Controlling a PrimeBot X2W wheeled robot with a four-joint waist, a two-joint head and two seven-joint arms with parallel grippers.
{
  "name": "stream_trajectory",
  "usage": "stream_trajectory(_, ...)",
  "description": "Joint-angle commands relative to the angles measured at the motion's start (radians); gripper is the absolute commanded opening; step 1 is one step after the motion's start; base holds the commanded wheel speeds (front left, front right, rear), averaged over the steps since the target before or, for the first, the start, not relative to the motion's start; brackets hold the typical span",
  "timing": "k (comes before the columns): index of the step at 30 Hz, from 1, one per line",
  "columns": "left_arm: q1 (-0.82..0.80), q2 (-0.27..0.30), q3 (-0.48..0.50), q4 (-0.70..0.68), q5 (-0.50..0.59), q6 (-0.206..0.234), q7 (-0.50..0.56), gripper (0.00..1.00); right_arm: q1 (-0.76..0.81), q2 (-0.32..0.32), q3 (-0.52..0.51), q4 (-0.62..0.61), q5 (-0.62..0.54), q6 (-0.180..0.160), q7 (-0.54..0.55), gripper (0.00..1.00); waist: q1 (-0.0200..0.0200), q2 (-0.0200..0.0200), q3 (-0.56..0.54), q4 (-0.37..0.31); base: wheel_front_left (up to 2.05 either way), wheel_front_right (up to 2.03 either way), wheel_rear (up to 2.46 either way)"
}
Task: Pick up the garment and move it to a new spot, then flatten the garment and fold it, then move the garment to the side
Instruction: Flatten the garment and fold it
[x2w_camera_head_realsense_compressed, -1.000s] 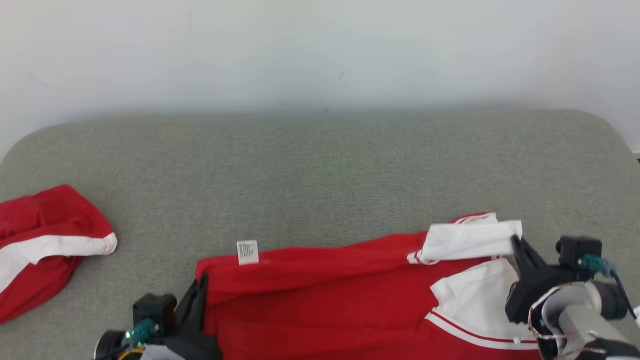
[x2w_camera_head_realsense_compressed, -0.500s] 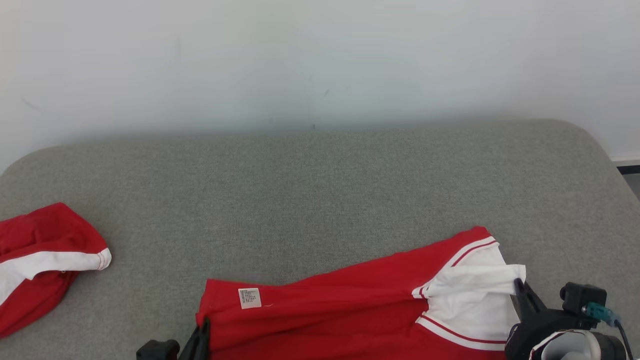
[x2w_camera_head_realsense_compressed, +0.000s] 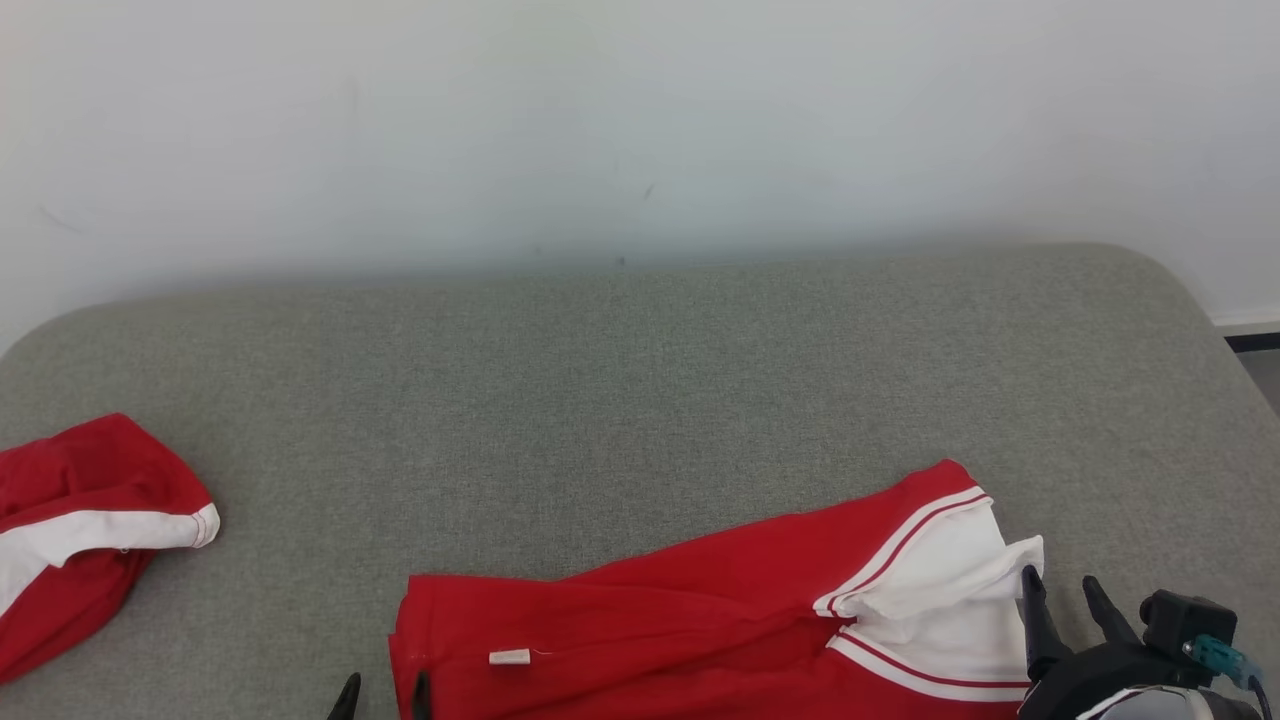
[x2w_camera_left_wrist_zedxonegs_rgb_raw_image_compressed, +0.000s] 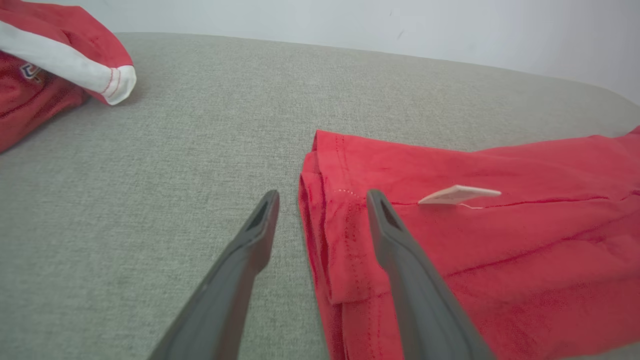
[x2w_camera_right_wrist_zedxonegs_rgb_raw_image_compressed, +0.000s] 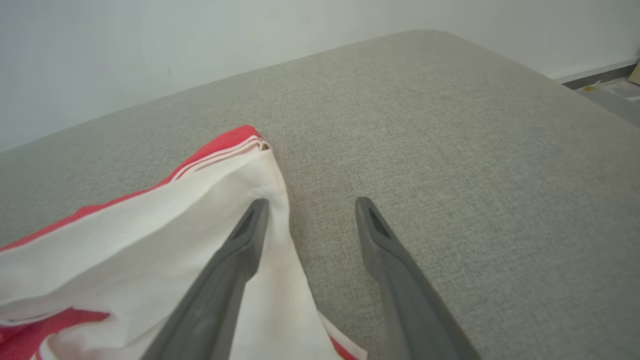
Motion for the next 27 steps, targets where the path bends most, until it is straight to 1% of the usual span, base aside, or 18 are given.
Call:
stream_trajectory(1,0.022,-0.002,0.004,-0.011,0.015,0.004,-0.003,1.00,0.021,0.008,-0.010,-0.009,-0.010,-0.002,-0.003,1.00,-0.0001,0.0001,-0.005,0.000,0.00,0.00,0.00)
stream_trajectory(4,0.068,-0.006,0.004,-0.053,0.028,0.009,-0.003,1.00,0.045,0.019,-0.056,-0.055,-0.033,-0.002,-0.002,1.00,-0.0001,0.0001,-0.017,0.001,0.00,0.00,0.00)
stream_trajectory(9,0.130,-0.006,0.031,-0.110,0.055,0.042,-0.003,1.00,0.099,0.047,-0.149,-0.153,-0.091,-0.002,-0.002,1.00,-0.0001,0.0001,-0.040,0.010,0.00,0.00,0.00)
stream_trajectory(16,0.173,-0.006,0.048,-0.188,0.085,0.080,-0.003,1.00,0.162,0.112,-0.238,-0.275,-0.177,-0.002,-0.002,1.00,-0.0001,0.0001,-0.066,0.029,0.00,0.00,0.00)
stream_trajectory(19,0.186,-0.006,0.044,-0.220,0.091,0.095,-0.003,1.00,0.188,0.141,-0.255,-0.292,-0.206,-0.002,-0.002,1.00,-0.0001,0.0001,-0.074,0.040,0.00,0.00,0.00)
stream_trajectory(27,0.200,-0.006,0.029,-0.248,0.090,0.102,-0.003,1.00,0.198,0.159,-0.257,-0.272,-0.224,-0.002,-0.002,1.00,-0.0001,0.0001,-0.066,0.064,0.00,0.00,0.00)
